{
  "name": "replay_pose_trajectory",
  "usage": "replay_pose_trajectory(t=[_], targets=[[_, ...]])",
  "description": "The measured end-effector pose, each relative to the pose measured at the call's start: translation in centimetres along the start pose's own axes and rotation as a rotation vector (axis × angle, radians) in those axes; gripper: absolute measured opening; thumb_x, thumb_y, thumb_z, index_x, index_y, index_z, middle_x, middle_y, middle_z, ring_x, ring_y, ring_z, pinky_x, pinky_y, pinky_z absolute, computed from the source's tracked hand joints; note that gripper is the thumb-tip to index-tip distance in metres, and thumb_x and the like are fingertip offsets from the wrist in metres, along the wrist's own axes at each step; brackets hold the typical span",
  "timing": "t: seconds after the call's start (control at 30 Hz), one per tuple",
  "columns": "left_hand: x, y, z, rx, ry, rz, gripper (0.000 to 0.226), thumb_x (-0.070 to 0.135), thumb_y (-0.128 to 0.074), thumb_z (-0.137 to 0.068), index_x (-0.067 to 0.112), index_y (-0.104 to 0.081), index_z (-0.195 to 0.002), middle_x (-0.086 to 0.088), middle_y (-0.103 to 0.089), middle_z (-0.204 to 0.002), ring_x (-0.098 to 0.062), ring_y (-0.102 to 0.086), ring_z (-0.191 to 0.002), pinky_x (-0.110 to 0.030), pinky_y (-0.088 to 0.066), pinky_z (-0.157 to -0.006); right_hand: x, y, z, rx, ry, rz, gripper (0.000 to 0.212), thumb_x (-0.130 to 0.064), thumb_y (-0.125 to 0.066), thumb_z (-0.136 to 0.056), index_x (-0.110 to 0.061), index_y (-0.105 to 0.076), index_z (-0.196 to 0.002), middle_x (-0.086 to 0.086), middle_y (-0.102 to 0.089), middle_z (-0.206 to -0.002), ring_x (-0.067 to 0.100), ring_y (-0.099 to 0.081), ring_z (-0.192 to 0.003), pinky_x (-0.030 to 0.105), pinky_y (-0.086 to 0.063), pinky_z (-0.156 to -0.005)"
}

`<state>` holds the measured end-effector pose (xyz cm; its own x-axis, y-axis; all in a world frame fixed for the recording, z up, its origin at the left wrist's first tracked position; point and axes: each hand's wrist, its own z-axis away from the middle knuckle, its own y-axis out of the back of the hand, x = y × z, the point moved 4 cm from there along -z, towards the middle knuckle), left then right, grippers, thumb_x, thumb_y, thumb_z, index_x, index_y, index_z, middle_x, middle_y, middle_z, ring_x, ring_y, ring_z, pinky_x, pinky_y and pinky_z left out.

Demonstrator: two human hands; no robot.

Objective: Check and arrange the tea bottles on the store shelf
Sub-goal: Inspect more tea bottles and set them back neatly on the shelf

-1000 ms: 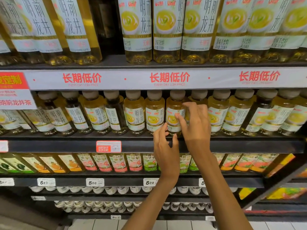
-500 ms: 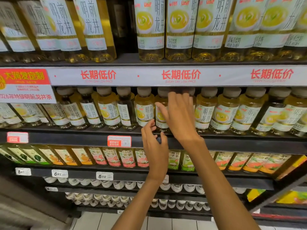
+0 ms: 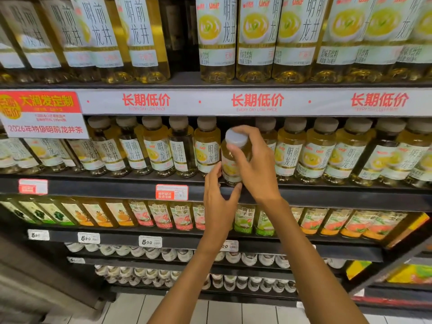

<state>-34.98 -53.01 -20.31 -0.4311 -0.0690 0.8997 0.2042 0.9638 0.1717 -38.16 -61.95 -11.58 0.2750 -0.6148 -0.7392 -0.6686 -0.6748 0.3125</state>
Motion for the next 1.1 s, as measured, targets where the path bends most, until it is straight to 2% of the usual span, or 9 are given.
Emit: replay_pose_trajectory(t=[0.07,0.27,0.43,0.53,0.67,0.8,0.93,1.0,1.1], targets=[[0.1,0.3,0.2,-0.009,-0.012,0.037,0.059,0.011,-0.070,-0.085,0.022,-0.040,-0.135,0.006,-0.048,-0.132,0.005,-0.045,-0.122,-0.009,-0.036,-0.098,-0.1,0.7,0.4,0.039,-0.020,-0.079,0.027,-0.010,-0.061,-0.091,-0.011,-0.055,-0.118,-0.003,-0.058,-0.112,0.012,-0.056,-0.105,0.029,-0.048,-0.089],[2.0,1.0,1.6,-0.214,0.105,0.242,0.051,0.052,-0.063,-0.078,0.032,-0.053,-0.124,0.017,-0.067,-0.114,-0.001,-0.062,-0.107,-0.016,-0.050,-0.082,-0.5,3.1,0.5,0.094,-0.171,-0.533,0.027,-0.018,-0.069,-0.085,-0.026,-0.057,-0.109,0.001,-0.065,-0.113,0.011,-0.063,-0.108,0.027,-0.052,-0.091],[3.0,1.4,3.8,-0.489,0.308,0.494,0.058,0.073,-0.055,-0.077,0.031,-0.068,-0.113,-0.004,-0.073,-0.103,-0.018,-0.070,-0.091,-0.024,-0.054,-0.075,0.5,2.9,0.6,-0.251,-0.406,-0.910,0.037,-0.032,-0.055,-0.090,-0.014,-0.055,-0.122,0.011,-0.070,-0.109,0.030,-0.064,-0.108,0.042,-0.053,-0.092],[3.1,1.0,4.7,-0.543,0.379,0.515,0.058,0.073,-0.052,-0.078,0.031,-0.068,-0.115,-0.006,-0.072,-0.104,-0.020,-0.069,-0.091,-0.028,-0.053,-0.079,0.7,3.0,1.0,-0.277,-0.450,-0.958,0.035,-0.032,-0.054,-0.088,-0.008,-0.056,-0.113,0.011,-0.072,-0.093,0.031,-0.067,-0.099,0.045,-0.052,-0.093],[3.7,1.2,4.8,-0.346,0.361,0.350,0.048,0.065,-0.041,-0.088,0.035,-0.066,-0.115,0.005,-0.070,-0.114,-0.012,-0.064,-0.109,-0.031,-0.052,-0.093,0.7,3.9,1.2,-0.188,-0.431,-0.728,0.036,-0.043,-0.057,-0.084,-0.013,-0.061,-0.104,0.008,-0.072,-0.093,0.021,-0.068,-0.091,0.032,-0.055,-0.083],[4.9,0.3,5.3,-0.319,0.327,0.228,0.044,0.066,-0.036,-0.085,0.037,-0.063,-0.104,0.018,-0.072,-0.098,0.004,-0.066,-0.092,-0.010,-0.051,-0.071,1.0,4.0,2.0,-0.227,-0.478,-0.675,0.038,-0.042,-0.052,-0.091,-0.013,-0.059,-0.114,0.005,-0.072,-0.104,0.014,-0.068,-0.096,0.024,-0.054,-0.079],[4.9,0.0,6.4,-0.368,0.465,0.520,0.066,0.074,-0.031,-0.085,0.026,-0.068,-0.113,-0.008,-0.072,-0.094,-0.022,-0.070,-0.081,-0.032,-0.059,-0.069,0.9,4.4,2.7,-0.326,-0.507,-0.940,0.039,-0.042,-0.053,-0.085,-0.014,-0.064,-0.110,0.008,-0.070,-0.112,0.019,-0.064,-0.109,0.033,-0.051,-0.095],[5.0,-0.2,6.8,-0.448,0.562,0.713,0.070,0.071,-0.032,-0.086,0.016,-0.069,-0.108,-0.016,-0.067,-0.082,-0.027,-0.064,-0.064,-0.032,-0.052,-0.055,0.8,4.1,2.9,-0.411,-0.530,-1.059,0.039,-0.040,-0.051,-0.087,-0.012,-0.064,-0.112,0.013,-0.069,-0.112,0.026,-0.063,-0.110,0.039,-0.050,-0.097],[5.0,-0.3,7.0,-0.551,0.626,0.817,0.071,0.068,-0.031,-0.091,0.010,-0.067,-0.111,-0.017,-0.066,-0.086,-0.028,-0.064,-0.067,-0.033,-0.052,-0.057,-0.2,3.2,2.9,-0.500,-0.537,-1.193,0.046,-0.042,-0.046,-0.088,-0.007,-0.057,-0.117,0.013,-0.071,-0.102,0.028,-0.066,-0.102,0.040,-0.052,-0.094]])
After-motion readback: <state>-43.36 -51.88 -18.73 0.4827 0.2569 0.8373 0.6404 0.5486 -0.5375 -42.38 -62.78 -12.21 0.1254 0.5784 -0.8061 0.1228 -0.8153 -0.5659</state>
